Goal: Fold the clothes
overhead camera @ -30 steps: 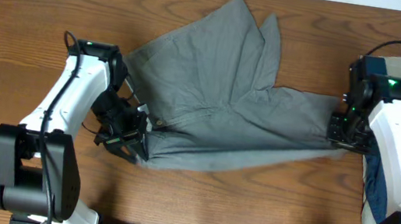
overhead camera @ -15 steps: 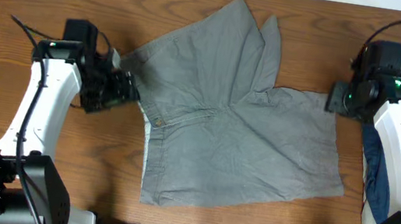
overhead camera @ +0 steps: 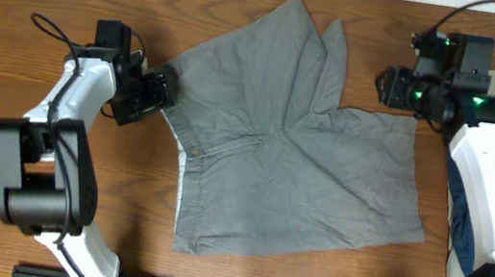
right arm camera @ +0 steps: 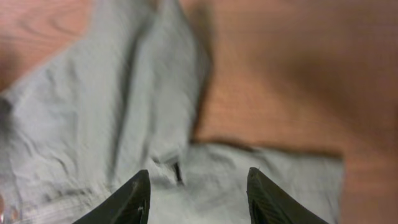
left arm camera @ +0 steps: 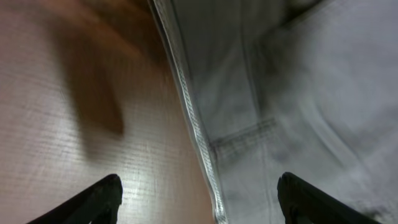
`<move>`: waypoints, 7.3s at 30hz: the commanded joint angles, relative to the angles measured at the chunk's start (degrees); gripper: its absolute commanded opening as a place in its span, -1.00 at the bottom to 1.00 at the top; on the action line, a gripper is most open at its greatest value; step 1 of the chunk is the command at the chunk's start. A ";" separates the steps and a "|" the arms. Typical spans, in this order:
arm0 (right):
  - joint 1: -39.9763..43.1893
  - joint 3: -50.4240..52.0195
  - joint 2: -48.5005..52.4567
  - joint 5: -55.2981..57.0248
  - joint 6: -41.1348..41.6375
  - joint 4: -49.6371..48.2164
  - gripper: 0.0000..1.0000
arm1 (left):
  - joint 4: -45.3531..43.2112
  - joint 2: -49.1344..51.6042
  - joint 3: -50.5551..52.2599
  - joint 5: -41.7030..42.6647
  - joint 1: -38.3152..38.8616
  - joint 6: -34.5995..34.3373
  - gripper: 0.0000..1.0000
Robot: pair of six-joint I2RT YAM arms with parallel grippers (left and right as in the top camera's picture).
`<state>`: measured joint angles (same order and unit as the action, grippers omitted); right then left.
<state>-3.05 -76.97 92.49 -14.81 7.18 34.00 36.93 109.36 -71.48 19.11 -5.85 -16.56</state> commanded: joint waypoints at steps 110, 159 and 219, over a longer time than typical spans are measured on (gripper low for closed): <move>10.58 -1.42 7.76 31.04 14.99 12.94 0.12 | 3.37 0.04 -1.84 4.92 -0.83 4.17 -0.74; 4.72 34.99 2.95 5.73 10.01 -12.92 0.30 | 0.85 -10.23 22.93 8.74 13.77 0.72 0.20; 10.64 32.11 -22.08 10.12 37.64 20.96 0.86 | 12.87 -27.61 30.88 5.27 26.43 -55.56 0.81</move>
<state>7.27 -45.28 70.39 -5.48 43.31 54.57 49.63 81.76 -40.88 27.70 18.37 -62.57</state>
